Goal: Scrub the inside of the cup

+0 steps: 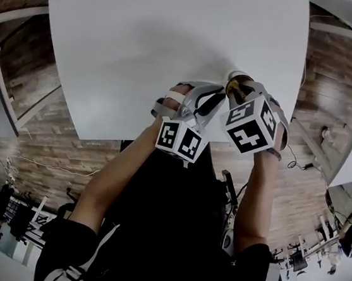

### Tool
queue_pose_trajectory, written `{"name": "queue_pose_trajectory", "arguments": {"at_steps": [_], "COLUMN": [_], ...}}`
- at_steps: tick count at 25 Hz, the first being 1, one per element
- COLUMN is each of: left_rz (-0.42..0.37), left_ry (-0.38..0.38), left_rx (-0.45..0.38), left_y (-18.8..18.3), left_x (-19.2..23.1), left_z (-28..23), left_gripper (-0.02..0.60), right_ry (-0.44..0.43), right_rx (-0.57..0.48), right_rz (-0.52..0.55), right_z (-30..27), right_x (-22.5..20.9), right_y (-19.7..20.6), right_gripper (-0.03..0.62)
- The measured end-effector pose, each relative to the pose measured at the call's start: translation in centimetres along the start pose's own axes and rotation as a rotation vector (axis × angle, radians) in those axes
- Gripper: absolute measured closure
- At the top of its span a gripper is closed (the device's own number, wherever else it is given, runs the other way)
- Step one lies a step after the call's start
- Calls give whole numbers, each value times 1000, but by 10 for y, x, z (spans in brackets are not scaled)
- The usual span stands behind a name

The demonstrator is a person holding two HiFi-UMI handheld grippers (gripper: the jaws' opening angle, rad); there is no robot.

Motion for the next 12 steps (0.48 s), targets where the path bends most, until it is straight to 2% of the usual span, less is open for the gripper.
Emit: {"name": "queue_pose_trajectory", "arguments": {"at_steps": [7,12], "left_rz": [42,49], "left_ry": [-16,-28], "left_rx": [-4,18], "left_y": [3,4], "left_x": [-1,-4], "left_z": [2,2], "left_gripper": [515,515], "right_ry": [58,-38], "right_rx": [26,-39], "right_rz": [28,-46], "right_z": [-12,8], "right_x": [-3,3], "right_y": [-7,-3], "right_gripper": [565,565]}}
Point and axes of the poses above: the fingertips, and each gripper's own axes: z backward along the fingers, x to its left, y out of its underside, the point moved 1 cm from there along z, backward along the fingers, and after that the axes turned 5 degrees about y, right-handed, at the moved point
